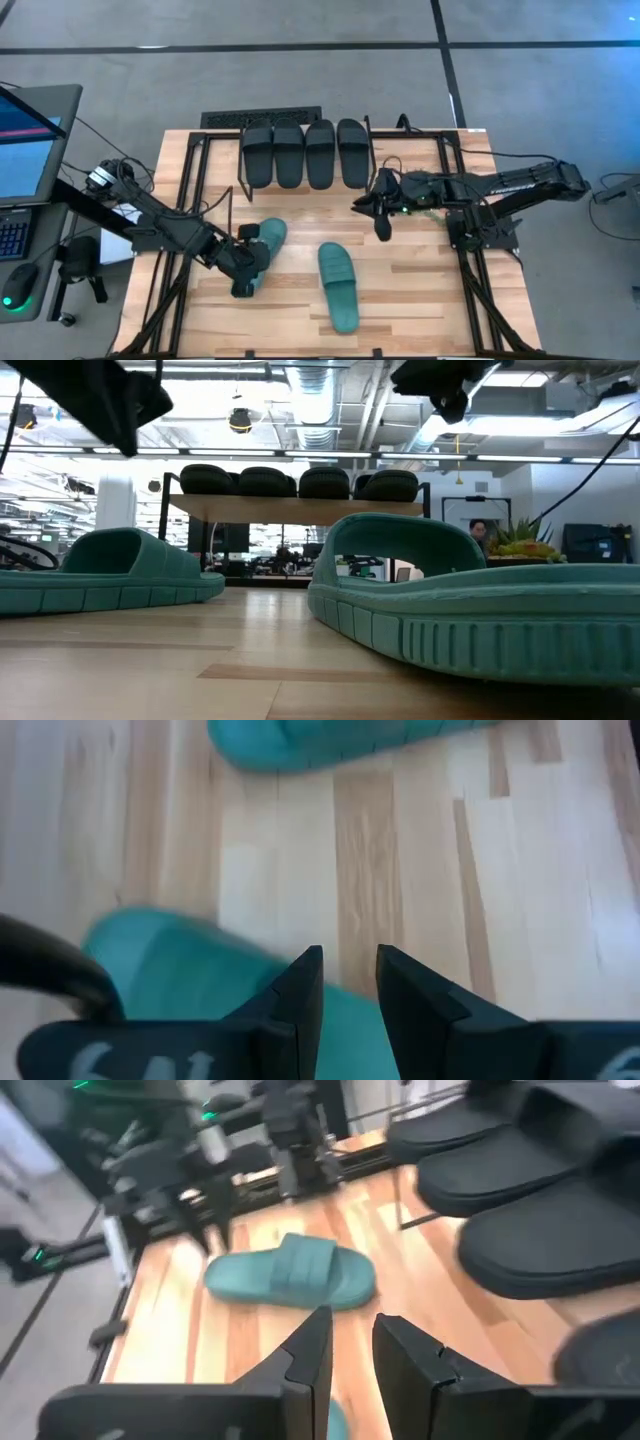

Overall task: Pick and place slides into the shelf
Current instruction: Put the green slide under the shelf

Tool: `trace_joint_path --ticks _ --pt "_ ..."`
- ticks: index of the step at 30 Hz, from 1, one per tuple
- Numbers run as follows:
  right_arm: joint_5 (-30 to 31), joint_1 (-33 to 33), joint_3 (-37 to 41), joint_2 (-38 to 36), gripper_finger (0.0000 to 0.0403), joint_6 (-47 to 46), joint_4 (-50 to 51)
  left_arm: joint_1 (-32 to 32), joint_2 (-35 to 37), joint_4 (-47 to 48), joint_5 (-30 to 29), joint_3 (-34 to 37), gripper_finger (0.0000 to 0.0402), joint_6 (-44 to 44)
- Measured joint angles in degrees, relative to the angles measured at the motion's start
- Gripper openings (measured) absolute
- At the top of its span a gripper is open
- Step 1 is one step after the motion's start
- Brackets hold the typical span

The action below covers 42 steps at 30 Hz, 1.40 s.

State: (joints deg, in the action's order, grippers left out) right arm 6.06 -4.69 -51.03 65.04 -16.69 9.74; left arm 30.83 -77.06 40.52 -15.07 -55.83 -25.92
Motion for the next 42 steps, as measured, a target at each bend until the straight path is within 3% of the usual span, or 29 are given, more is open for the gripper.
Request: trace_joint_path --ticks 6,16,26,31,42 --pt "2.5 -4.6 0.0 -1.4 0.0064 3.5 1.5 2.2 0.0 5.3 -2.7 0.0 0.0087 -3.2" --pt "22.5 -14.3 0.0 -6.4 0.0064 -0.2 14.5 7.2 -0.4 15.1 -13.6 0.0 0.0087 -3.3" --pt "43.0 -25.9 0.0 -10.4 0.0064 -9.3 23.4 9.2 -8.6 16.8 -15.9 0.0 0.0087 -1.6" --pt "46.2 -28.9 0.0 -10.8 0.0064 -10.3 23.3 9.3 -11.6 17.0 -17.7 0.0 0.0087 -4.1" --pt "46.6 -29.8 0.0 -10.8 0.0064 -11.9 22.8 8.4 -15.9 17.0 -19.3 0.0 0.0087 -10.3"
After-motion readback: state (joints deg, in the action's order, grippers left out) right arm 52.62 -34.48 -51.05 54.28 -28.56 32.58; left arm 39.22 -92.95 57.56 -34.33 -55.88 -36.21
